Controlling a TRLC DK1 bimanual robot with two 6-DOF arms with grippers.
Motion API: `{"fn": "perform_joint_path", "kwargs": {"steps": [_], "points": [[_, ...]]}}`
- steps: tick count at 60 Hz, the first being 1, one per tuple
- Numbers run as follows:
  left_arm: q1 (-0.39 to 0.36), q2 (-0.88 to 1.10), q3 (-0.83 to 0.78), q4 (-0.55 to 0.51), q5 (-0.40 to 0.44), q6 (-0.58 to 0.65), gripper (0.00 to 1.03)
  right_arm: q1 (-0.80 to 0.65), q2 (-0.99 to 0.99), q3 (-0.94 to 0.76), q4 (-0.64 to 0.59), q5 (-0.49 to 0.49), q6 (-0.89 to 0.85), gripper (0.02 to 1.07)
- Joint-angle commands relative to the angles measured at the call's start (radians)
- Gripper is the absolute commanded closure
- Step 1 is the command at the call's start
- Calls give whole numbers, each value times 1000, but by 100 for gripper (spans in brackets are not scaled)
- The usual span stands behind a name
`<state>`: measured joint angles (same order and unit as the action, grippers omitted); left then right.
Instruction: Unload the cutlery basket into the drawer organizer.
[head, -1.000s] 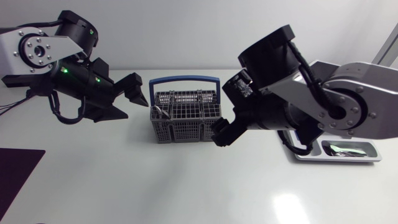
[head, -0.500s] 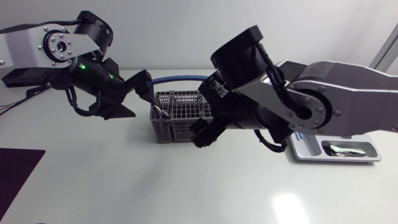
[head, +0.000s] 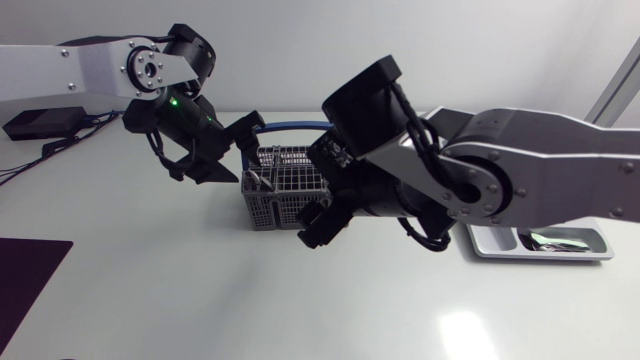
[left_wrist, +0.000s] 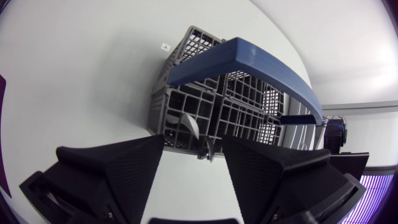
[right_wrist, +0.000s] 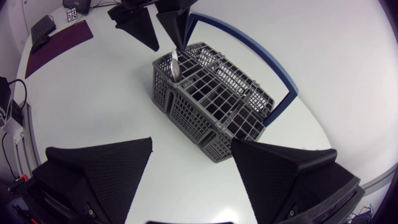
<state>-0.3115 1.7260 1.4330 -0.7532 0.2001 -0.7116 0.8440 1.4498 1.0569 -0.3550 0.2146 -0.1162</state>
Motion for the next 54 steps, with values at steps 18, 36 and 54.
{"fn": "perform_joint_path", "kwargs": {"steps": [18,36,54], "points": [[-38,96,107,-58,-60,-46,61,15,41,25,34,14,-17,16],[-46,132,139,-67,-96,-55,72,21,54,18,39,14,-19,16],[-57,141,144,-67,-117,-60,79,23,54,9,48,14,-19,16]]}}
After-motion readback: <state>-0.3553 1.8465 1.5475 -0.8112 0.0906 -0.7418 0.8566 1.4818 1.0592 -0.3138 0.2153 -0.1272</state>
